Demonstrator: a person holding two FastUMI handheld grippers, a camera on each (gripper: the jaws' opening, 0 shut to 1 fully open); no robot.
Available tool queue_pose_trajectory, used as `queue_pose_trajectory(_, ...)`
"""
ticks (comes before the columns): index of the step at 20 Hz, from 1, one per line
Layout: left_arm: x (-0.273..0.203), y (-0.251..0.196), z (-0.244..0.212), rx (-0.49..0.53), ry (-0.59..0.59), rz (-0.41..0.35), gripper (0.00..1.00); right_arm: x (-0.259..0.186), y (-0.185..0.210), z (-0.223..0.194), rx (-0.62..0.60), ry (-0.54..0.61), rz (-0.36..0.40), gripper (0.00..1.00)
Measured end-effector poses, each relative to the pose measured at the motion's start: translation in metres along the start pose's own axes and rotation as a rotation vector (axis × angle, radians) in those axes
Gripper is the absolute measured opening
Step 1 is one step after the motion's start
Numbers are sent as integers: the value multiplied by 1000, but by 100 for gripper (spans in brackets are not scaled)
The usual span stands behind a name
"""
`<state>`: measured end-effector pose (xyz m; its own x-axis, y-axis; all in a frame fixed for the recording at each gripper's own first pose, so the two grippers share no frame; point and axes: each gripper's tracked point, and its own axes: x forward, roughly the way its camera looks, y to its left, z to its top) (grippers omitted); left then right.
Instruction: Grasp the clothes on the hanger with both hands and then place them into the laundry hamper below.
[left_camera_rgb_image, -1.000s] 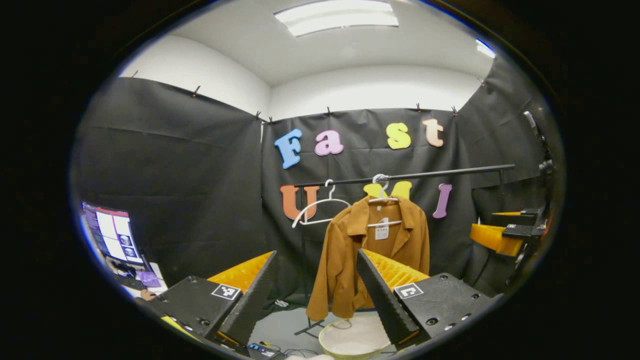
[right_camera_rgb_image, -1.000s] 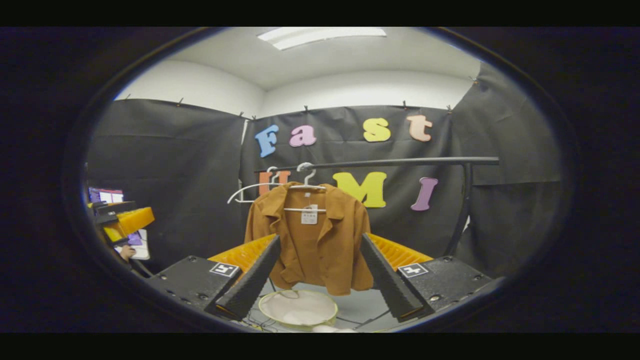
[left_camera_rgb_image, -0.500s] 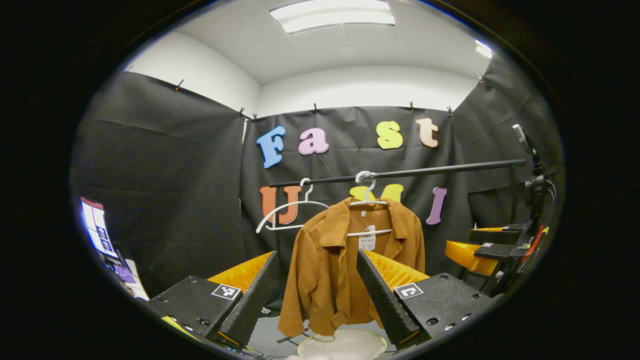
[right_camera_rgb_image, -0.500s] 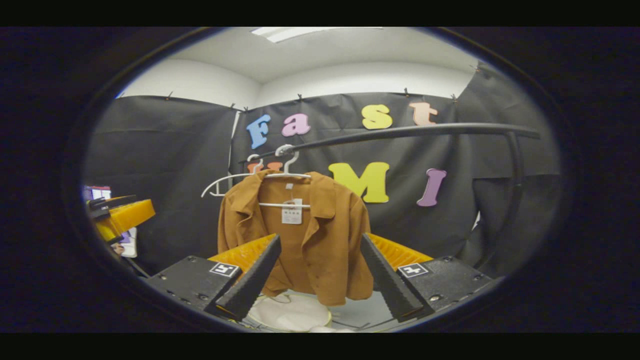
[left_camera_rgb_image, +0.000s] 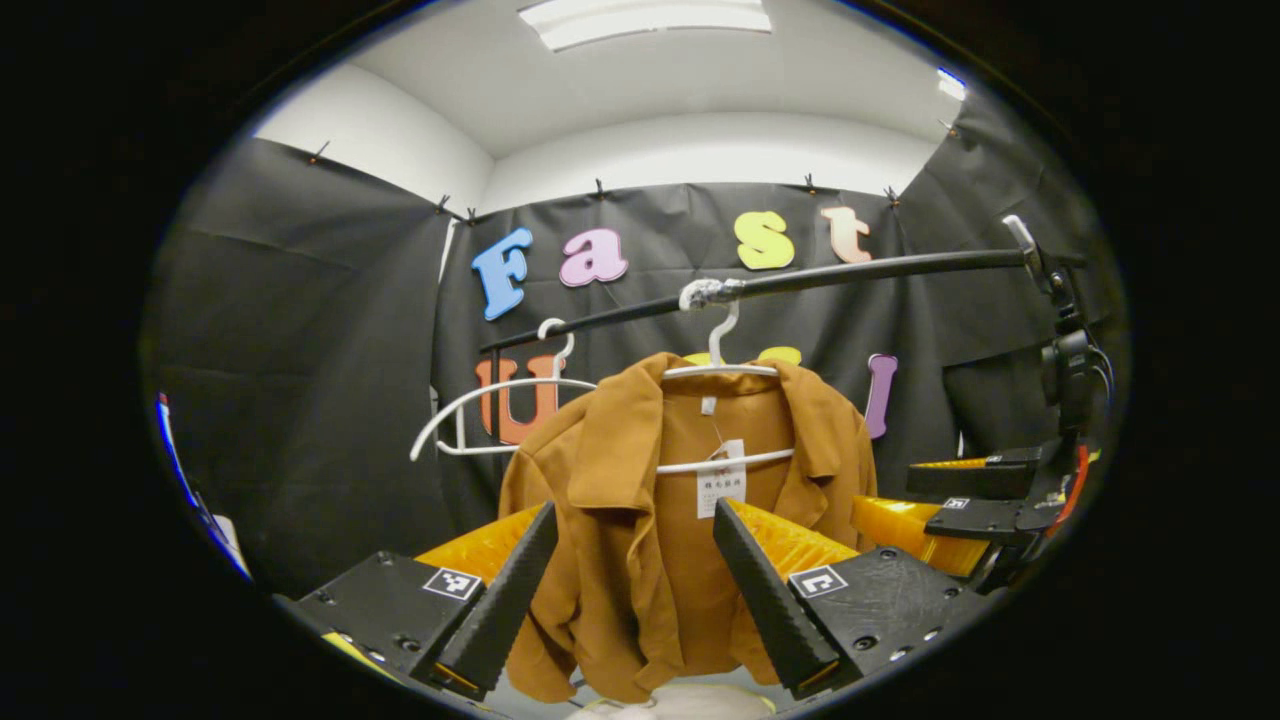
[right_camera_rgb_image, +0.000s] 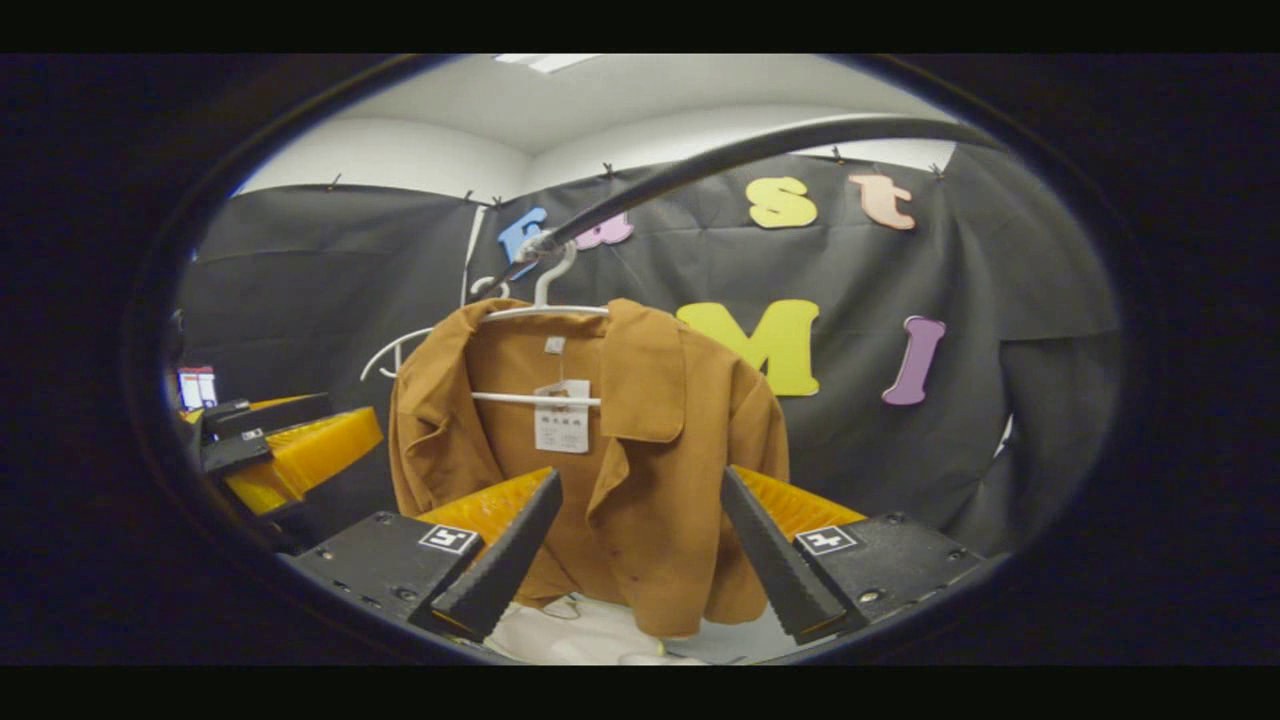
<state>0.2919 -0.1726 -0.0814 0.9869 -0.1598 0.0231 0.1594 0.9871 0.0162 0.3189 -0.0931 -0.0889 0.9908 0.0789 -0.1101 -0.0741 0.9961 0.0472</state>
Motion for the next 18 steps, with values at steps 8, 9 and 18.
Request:
queue_pose_trajectory(8, 69, 31, -35, 6, 57, 126, 99, 75, -13, -1, 27, 14, -18, 100)
queue_pose_trajectory(9, 73, 34, -37, 4, 57, 132, 99, 82, -13, -1, 27, 19, -20, 100)
queue_pose_trajectory(18, 98, 46, -60, -23, 103, 165, 100, 114, -8, -3, -11, 14, 31, 67)
